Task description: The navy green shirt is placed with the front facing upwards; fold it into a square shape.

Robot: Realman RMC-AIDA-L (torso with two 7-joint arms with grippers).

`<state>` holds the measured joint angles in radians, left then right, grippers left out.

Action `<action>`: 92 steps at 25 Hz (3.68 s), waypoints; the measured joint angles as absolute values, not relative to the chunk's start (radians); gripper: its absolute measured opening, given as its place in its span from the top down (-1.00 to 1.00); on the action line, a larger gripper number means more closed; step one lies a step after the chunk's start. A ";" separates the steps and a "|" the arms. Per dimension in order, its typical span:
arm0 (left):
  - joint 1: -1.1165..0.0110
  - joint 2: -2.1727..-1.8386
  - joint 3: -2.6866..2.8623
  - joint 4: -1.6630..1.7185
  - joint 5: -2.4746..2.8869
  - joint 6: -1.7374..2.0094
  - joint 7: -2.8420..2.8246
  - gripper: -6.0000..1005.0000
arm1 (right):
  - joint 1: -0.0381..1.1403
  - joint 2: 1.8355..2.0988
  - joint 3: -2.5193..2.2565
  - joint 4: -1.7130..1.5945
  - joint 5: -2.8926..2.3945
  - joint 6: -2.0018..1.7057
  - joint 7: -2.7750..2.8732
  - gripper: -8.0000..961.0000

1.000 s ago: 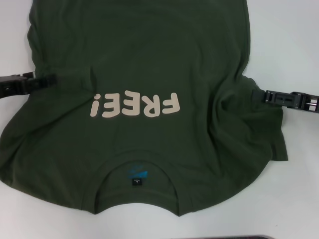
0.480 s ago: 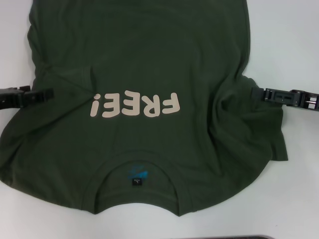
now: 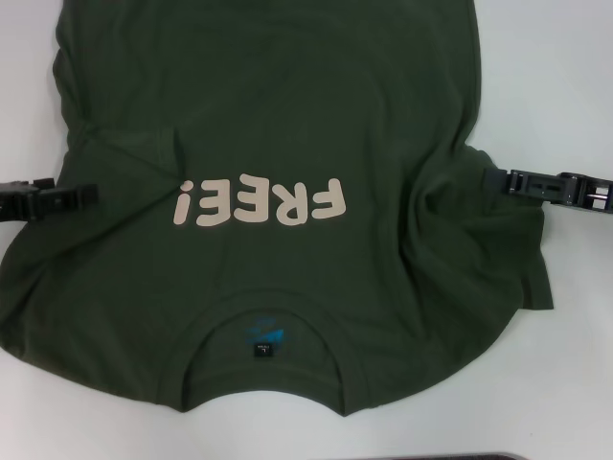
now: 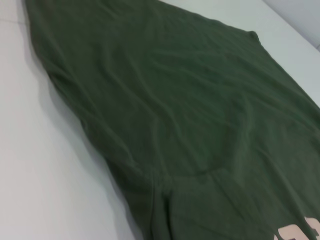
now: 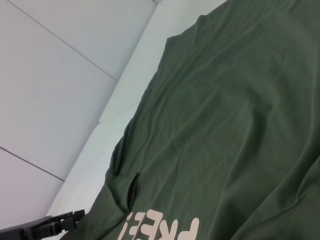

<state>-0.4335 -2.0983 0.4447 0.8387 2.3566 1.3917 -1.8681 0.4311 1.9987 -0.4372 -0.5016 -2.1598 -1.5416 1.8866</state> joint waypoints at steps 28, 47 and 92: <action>-0.445 -2.097 0.454 0.837 2.384 1.419 -1.879 -0.63 | 0.423 2.000 -0.437 -0.502 -2.160 -1.542 1.887 -0.93; -0.459 -2.094 0.465 0.837 2.384 1.429 -1.896 0.65 | 0.423 1.997 -0.429 -0.502 -2.158 -1.540 1.886 -0.93; -0.443 -2.113 0.485 0.811 2.403 1.648 -1.794 0.18 | 0.423 2.002 -0.416 -0.502 -2.158 -1.523 1.884 -0.93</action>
<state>-0.4435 -2.1127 0.4848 0.8114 2.4032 1.6476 -1.7943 0.4233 2.0017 -0.4157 -0.5016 -2.1583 -1.5232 1.8842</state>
